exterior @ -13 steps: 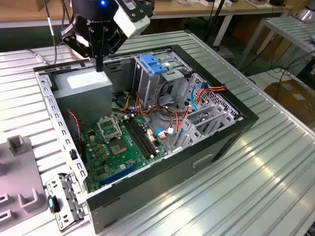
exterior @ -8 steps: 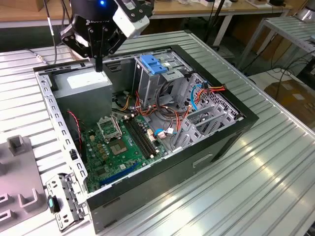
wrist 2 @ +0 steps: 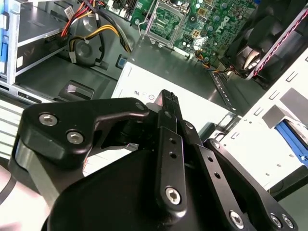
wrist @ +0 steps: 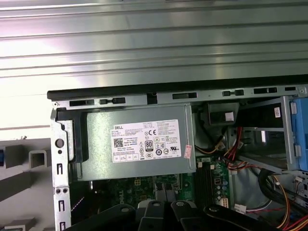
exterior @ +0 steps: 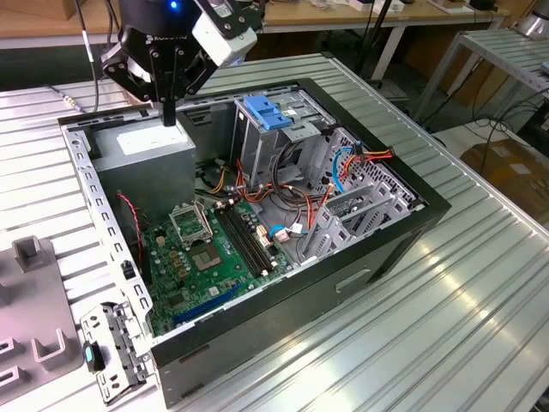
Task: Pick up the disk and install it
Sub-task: 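Reach for the disk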
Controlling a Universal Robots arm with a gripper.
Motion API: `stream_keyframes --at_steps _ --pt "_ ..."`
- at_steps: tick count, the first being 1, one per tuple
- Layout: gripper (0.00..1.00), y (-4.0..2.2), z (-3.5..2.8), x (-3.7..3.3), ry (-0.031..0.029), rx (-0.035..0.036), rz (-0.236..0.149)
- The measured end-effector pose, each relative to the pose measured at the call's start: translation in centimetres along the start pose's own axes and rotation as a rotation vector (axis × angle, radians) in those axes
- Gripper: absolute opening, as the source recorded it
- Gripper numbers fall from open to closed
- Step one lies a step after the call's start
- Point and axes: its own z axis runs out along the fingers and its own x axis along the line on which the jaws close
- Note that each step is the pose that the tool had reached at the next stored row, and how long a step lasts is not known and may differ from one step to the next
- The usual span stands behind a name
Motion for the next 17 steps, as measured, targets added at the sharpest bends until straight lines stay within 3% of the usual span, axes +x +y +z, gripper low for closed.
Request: stream_keyframes --at_steps 17 --pt "0.11 -0.03 0.07 0.3 0.0032 0.0002 0.0"
